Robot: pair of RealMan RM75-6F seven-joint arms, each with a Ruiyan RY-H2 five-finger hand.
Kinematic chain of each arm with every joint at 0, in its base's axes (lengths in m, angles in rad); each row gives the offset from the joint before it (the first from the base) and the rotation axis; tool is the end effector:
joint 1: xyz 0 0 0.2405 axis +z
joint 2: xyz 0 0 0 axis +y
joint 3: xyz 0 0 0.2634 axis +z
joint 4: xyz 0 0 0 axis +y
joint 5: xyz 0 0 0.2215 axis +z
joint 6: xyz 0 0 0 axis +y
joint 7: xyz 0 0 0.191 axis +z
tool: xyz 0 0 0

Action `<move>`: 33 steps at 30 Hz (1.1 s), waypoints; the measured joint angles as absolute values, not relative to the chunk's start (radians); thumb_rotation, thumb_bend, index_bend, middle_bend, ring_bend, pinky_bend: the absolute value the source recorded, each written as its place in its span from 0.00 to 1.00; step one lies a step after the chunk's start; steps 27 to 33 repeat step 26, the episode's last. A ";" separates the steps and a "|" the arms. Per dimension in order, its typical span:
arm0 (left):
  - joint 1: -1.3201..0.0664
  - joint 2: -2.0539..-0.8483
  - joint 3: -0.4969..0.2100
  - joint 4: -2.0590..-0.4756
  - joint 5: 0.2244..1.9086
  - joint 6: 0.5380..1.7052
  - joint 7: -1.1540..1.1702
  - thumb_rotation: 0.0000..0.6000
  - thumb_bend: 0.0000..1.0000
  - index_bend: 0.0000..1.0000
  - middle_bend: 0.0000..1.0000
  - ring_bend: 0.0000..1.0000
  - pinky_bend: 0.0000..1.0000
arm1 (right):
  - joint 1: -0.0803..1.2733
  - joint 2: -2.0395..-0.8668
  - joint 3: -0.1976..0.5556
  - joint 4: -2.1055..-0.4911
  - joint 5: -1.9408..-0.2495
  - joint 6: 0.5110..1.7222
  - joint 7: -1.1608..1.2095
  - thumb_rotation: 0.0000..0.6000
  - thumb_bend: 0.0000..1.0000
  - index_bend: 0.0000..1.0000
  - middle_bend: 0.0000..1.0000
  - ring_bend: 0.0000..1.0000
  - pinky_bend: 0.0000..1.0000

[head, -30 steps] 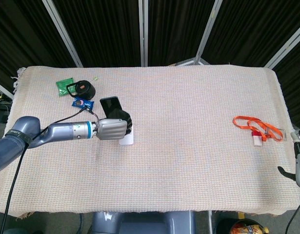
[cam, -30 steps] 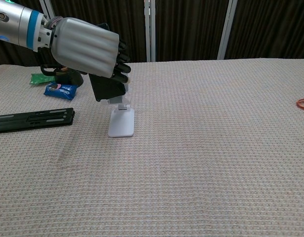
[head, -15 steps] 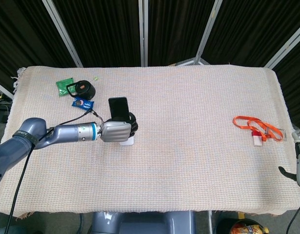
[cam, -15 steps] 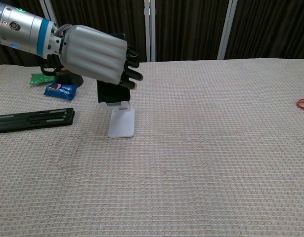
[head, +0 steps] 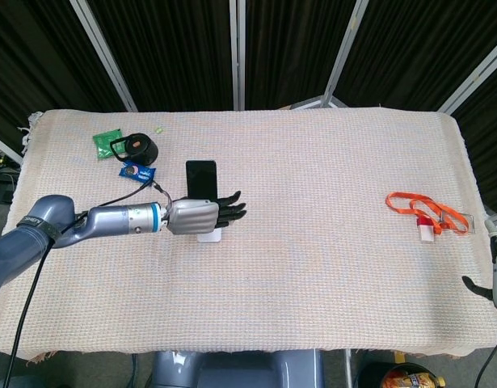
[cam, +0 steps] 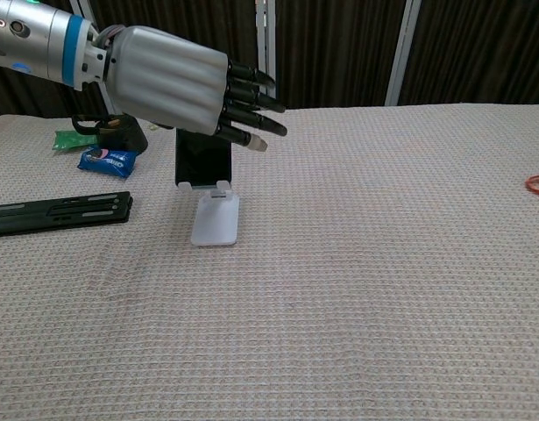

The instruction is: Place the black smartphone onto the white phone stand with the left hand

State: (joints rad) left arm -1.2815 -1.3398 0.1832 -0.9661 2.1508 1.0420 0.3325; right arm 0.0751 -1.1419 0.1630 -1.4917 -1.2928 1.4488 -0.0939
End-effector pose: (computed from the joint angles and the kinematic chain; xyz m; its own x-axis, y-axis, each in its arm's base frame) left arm -0.0490 0.4404 0.0012 0.5434 -0.8327 0.1060 -0.6451 -0.4951 -0.5820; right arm -0.3729 -0.2475 0.1913 0.5317 0.0588 0.8449 -0.8318 0.2244 0.5078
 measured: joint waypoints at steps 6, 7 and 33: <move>-1.206 -1.313 0.090 -1.031 2.025 1.162 0.334 1.00 0.07 0.06 0.00 0.00 0.01 | 0.074 -1.138 0.159 -1.501 -1.305 1.454 -0.090 1.00 0.00 0.00 0.00 0.00 0.00; -1.186 -1.314 0.070 -1.047 1.990 1.189 0.328 1.00 0.07 0.06 0.00 0.00 0.00 | 0.073 -1.137 0.158 -1.505 -1.310 1.455 -0.089 1.00 0.00 0.00 0.00 0.00 0.00; -0.542 -1.134 0.020 -1.860 1.269 1.455 0.402 1.00 0.02 0.00 0.00 0.00 0.00 | 0.076 -1.122 0.138 -1.555 -1.379 1.473 -0.068 1.00 0.00 0.00 0.00 0.00 0.00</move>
